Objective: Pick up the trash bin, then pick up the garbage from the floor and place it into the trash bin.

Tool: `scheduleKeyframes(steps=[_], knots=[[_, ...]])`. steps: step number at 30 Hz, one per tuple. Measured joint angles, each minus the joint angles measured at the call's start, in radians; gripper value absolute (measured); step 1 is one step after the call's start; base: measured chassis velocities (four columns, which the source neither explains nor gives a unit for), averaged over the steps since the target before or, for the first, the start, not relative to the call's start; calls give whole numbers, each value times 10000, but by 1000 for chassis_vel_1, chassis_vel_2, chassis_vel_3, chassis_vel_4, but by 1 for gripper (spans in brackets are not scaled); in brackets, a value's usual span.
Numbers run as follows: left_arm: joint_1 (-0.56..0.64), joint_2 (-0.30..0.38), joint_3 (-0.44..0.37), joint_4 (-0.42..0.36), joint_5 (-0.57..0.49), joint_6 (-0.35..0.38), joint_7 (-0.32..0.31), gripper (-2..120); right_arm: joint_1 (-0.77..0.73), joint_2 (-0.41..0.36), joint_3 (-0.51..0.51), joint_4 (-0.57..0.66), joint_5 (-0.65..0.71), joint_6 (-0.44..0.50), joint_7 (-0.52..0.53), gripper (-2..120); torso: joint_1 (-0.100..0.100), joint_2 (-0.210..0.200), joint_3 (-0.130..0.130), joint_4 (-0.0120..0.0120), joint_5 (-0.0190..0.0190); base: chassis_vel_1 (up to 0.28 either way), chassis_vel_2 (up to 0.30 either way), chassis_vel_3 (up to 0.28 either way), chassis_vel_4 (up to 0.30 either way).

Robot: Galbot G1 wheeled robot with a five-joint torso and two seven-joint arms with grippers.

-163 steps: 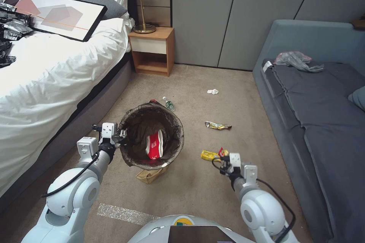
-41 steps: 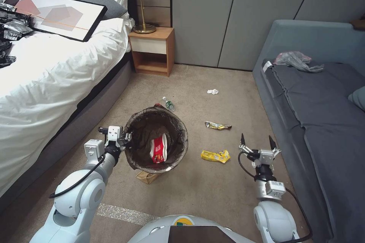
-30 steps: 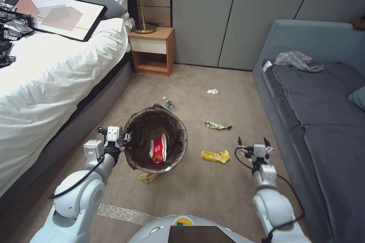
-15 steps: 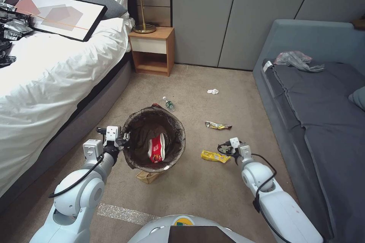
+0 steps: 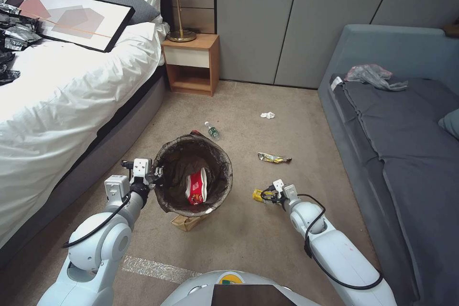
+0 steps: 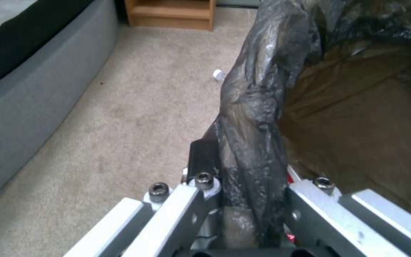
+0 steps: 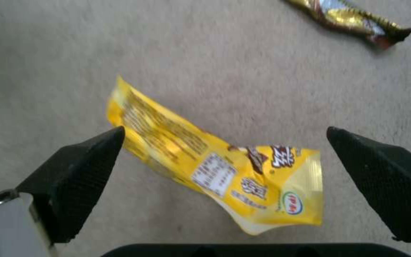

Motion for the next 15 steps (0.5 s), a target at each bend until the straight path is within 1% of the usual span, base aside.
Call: scheduleKeyframes(steps=[5, 15], knots=[[-36, 17, 11, 44, 6, -6, 10, 0, 309, -140, -285, -714, -203, 96, -265, 100, 0, 0, -1, 0, 1, 0, 0, 0, 0], [-72, 23, 21, 89, 6, -7, 16, 0, 775, -384, -752, -1305, -457, 304, -650, 100, 0, 0, -1, -1, 1, 0, 0, 0, 0]])
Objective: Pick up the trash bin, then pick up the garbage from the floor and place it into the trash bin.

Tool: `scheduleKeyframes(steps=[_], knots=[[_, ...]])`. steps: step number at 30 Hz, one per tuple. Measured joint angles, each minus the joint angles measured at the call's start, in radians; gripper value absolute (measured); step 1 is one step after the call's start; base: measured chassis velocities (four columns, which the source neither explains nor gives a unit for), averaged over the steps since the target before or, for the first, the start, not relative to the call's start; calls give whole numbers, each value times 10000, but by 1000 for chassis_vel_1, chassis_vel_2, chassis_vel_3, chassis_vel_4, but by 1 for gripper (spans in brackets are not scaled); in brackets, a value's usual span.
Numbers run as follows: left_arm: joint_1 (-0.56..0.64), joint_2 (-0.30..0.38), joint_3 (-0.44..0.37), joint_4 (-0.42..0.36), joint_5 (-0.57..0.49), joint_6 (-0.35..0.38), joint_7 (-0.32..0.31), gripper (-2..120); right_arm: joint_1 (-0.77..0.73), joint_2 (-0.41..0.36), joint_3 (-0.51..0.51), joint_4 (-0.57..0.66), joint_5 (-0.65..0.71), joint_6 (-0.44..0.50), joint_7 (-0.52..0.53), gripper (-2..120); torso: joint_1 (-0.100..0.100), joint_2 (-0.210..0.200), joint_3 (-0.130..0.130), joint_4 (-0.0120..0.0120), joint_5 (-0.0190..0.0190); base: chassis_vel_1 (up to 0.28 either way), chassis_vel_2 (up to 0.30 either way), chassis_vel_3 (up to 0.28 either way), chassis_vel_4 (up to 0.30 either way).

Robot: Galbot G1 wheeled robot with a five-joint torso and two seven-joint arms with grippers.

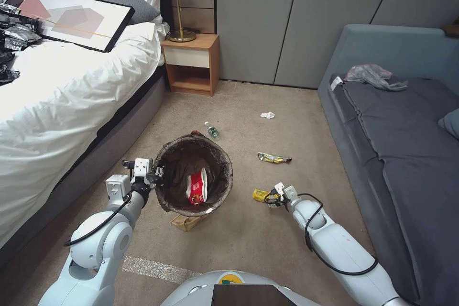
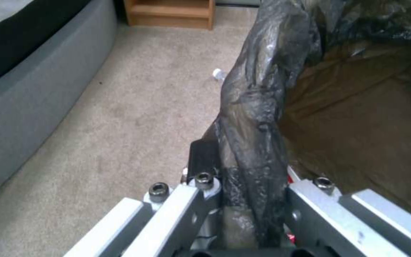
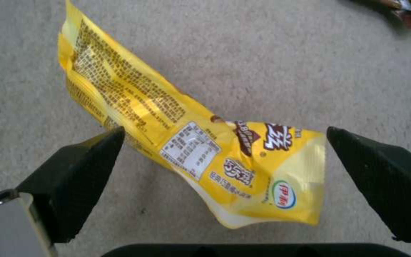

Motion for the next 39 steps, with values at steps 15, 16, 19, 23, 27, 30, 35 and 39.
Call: scheduleKeyframes(steps=[15, 16, 19, 23, 27, 30, 35, 39], knots=[[13, 13, -130, -1, -10, -18, 5, 0, 1024, 488, -859, -1661, -536, 336, -296, 100, 0, 0, 0, 1, -1, 0, 0, 0, 0], [14, 13, -132, 0, -10, -19, 6, 0, 1031, 501, -862, -1679, -540, 340, -302, 100, 0, 0, 0, 1, -1, 0, 0, 0, 0], [27, -7, -142, -1, -11, -29, 7, 0, 1069, 704, -850, -1920, -655, 459, -351, 100, 0, 0, 0, 0, -2, 0, 0, 0, 0], [40, -9, -134, -2, -11, -37, 8, 0, 1008, 955, -658, -2264, -865, 686, -496, 97, 0, 1, -1, -1, -8, 0, 0, 0, 0], [39, 41, -130, -5, -19, -37, 10, 0, 815, 1013, -443, -2351, -1034, 955, -635, 86, -1, 2, -1, -3, -7, 0, 0, 0, 0], [28, 74, -123, -5, -21, -37, 12, 0, 745, 984, -387, -2313, -1055, 1019, -647, 80, 0, 2, -1, 0, 0, 0, 0, 0, 0], [-25, 102, -99, -5, -23, -31, 11, 0, 670, 955, -324, -2258, -1058, 1095, -688, 69, 0, 2, -1, 1, 2, 0, 0, 0, 0], [-28, 125, -96, -5, -29, -22, 8, 0, 583, 919, -294, -2156, -1058, 1118, -726, 59, 0, 2, -1, 4, 6, 0, 0, 0, 0]])
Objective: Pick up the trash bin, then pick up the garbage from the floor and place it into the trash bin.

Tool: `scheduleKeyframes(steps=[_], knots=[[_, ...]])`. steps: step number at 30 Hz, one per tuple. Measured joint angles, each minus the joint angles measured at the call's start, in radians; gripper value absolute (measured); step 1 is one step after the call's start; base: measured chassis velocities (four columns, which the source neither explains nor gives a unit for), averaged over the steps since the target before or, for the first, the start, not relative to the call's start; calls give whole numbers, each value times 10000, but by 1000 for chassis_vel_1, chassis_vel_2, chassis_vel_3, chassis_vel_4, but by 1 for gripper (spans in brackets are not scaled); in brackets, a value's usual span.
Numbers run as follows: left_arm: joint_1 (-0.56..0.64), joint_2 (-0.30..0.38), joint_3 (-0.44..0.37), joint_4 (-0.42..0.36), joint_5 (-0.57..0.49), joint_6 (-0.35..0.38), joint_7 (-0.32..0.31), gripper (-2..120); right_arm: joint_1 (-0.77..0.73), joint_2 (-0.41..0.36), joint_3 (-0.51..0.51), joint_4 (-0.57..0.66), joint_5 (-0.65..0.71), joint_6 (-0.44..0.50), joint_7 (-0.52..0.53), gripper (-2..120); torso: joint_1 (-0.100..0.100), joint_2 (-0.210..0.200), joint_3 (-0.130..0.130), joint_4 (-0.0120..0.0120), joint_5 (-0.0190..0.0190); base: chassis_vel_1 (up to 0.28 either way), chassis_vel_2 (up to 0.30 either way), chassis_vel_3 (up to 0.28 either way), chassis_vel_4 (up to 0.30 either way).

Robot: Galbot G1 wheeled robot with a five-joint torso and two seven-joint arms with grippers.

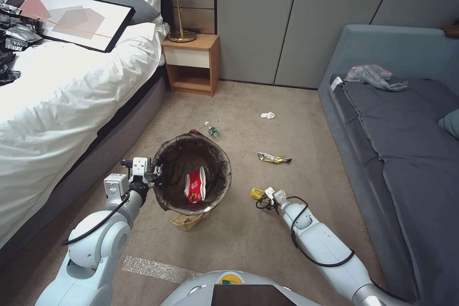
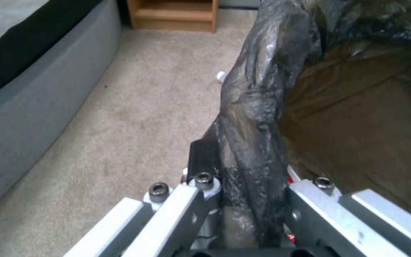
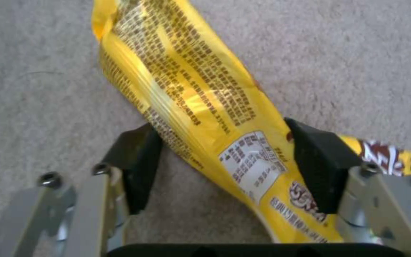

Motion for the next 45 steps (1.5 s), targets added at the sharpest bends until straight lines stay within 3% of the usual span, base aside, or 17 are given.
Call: scheduleKeyframes(steps=[10, 11, 14, 20, 28, 33, 37, 45], knots=[[12, 4, -23, 12, 12, 0, 6, 0, -141, -24, 100, 166, -26, 77, 81, 34, 0, -2, 2, 2, 3, 0, 0, 0, 0], [23, -2, -35, 15, 19, 0, 6, 0, -179, -98, 185, 250, -37, 69, 167, 28, 0, -2, 3, -4, -14, 0, 0, 0, 0], [30, -20, -35, 14, 19, 1, 6, 0, -255, -174, 288, 441, -34, 23, 252, 19, 1, -3, 3, -17, -11, 0, 0, 0, 0], [29, -32, -61, 14, 22, 1, 0, 0, -545, -470, 657, 1379, 256, -3, 331, 0, 1, -2, 3, -3, -7, 0, 0, 0, 0], [22, -59, -76, 12, 27, 0, -5, 0, -1247, -981, 1976, 3214, 941, 175, 341, 0, 1, -2, 1, -4, -5, 0, 0, 0, 0], [31, -72, -59, 9, 43, 0, -9, 0, -2039, -1456, 2942, 5259, 1614, -126, 626, 0, 0, -2, 1, -4, -5, 0, 0, 0, 0], [41, -77, -50, 1, 48, 3, -12, 0, -2298, -1650, 3294, 6224, 1965, -276, 745, 0, 1, -2, 1, -5, -5, 0, 0, 0, 0], [56, -116, 91, -47, 64, 137, -101, 0, -1826, -2745, 3319, 9446, 4908, -1389, 1675, 0, 0, -2, 1, -4, -9, 0, 0, 0, 0]])
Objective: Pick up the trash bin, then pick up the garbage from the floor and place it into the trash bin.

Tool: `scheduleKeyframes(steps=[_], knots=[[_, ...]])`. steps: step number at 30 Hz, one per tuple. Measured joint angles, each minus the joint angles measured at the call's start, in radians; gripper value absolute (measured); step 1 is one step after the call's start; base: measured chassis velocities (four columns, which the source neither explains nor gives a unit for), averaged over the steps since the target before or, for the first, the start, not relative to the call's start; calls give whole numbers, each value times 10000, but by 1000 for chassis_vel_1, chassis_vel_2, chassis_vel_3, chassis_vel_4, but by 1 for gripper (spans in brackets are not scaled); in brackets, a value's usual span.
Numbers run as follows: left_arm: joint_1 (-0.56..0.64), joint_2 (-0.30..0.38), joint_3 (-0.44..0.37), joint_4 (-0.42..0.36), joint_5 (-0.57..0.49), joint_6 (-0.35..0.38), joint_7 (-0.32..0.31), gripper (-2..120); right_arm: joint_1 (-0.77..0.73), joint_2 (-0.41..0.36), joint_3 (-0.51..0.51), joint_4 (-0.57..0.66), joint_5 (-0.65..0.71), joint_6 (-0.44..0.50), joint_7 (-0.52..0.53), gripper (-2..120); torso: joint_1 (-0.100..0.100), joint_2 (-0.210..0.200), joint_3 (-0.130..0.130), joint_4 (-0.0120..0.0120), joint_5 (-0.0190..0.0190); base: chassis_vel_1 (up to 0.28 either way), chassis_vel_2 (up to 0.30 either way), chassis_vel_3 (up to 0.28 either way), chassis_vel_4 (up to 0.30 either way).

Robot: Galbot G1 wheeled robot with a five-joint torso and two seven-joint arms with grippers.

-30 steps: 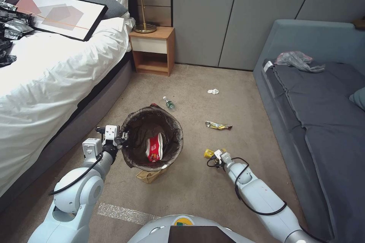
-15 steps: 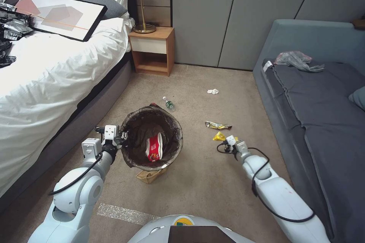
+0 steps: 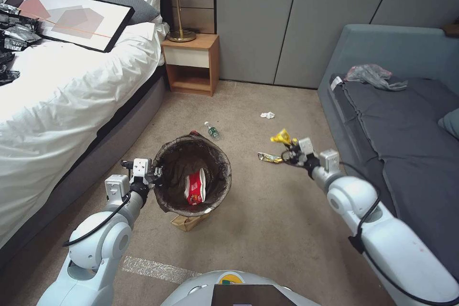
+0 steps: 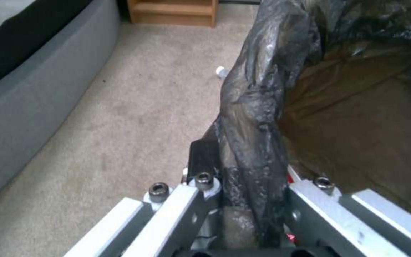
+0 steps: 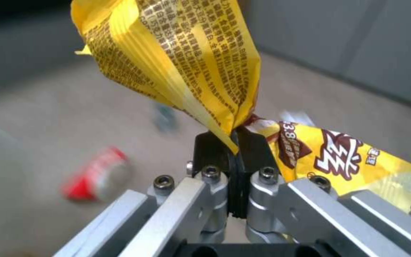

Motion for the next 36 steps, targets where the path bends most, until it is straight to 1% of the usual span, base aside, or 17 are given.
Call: scheduleKeyframes(steps=[1, 3, 4, 6, 7, 8, 10, 12, 13, 14, 16, 17, 18, 19, 24, 27, 36], knots=[[0, 0, 0, 0, 0, 0, 0, 0, 0, 0, 0, 0, 0, 0, 0, 0, 0, 0, 0, 0, 0, 0, 0, 0, 0], [-2, -43, 71, -30, -5, 93, -61, 0, 803, -497, -527, 997, 1309, -396, 193, 0, 0, 0, 0, 2, 1, 0, 0, 0, 0], [-2, -43, 71, -30, -5, 93, -61, 0, 803, -497, -527, 997, 1309, -396, 193, 0, 0, 0, 0, 2, 1, 0, 0, 0, 0], [-6, -82, 157, -80, -67, 151, -107, 0, 1828, -961, -1332, 1471, 2375, -662, 234, 0, 0, 0, 0, -1, 2, 0, 0, 0, 0], [-6, -82, 157, -80, -67, 151, -107, 0, 1828, -961, -1332, 1471, 2375, -662, 234, 0, 0, 0, 0, -1, 2, 0, 0, 0, 0], [-6, -92, 179, -90, -131, 152, -107, 0, 2441, -1178, -1893, 1538, 2605, -703, 177, 0, 0, 0, 0, 2, 1, 0, 0, 0, 0], [-5, -93, 182, -90, -144, 152, -108, 0, 2597, -1219, -2034, 1540, 2644, -711, 153, 0, 0, 0, 0, 0, 3, 0, 0, 0, 0], [1, -104, 212, -79, -158, 154, -98, 0, 3709, -1401, -2939, 1541, 2945, -748, 63, 0, 0, 0, 1, 0, 5, 0, 0, 0, 0], [5, -114, 221, -53, -153, 155, -73, 0, 4574, -1435, -3688, 1519, 3190, -785, 51, 0, 0, 1, 0, 0, -1, 0, 0, 0, 0], [5, -114, 221, -53, -153, 155, -73, 0, 4574, -1435, -3688, 1519, 3190, -785, 51, 0, 0, 1, 0, 0, -1, 0, 0, 0, 0], [-34, -123, 237, 44, -113, 159, -4, 0, 6457, -1188, -5969, 1319, 3577, -854, 64, 0, 0, 0, 1, 3, 0, 0, 0, 0, 0], [-44, -116, 231, 66, -105, 159, 14, 0, 6989, -1032, -6690, 1270, 3717, -877, 119, 0, 0, 0, 2, 4, 2, 0, 0, 0, 0], [-44, -116, 231, 66, -105, 159, 14, 0, 6989, -1032, -6690, 1270, 3717, -877, 119, 0, 0, 0, 2, 4, 2, 0, 0, 0, 0], [-49, -113, 207, 82, -102, 160, 23, 0, 7453, -889, -7329, 1250, 3842, -900, 193, 0, 0, 0, 1, 4, 0, 0, 0, 0, 0], [-51, -113, 169, 116, -103, 167, 24, 0, 7957, -776, -8260, 1218, 3933, -919, 229, 0, 0, 0, 1, 4, 0, 0, 0, 0, 0], [-97, -85, 150, 193, -116, 170, 23, 0, 8203, -691, -9215, 1163, 3945, -889, 219, 0, 0, 0, 1, -1, 2, 0, 0, 0, 0], [-125, -46, 83, 215, -153, 171, 24, 0, 8346, -593, -10073, 859, 3866, -848, 273, 0, 0, 0, 1, 0, 2, 0, 0, 0, 0]])
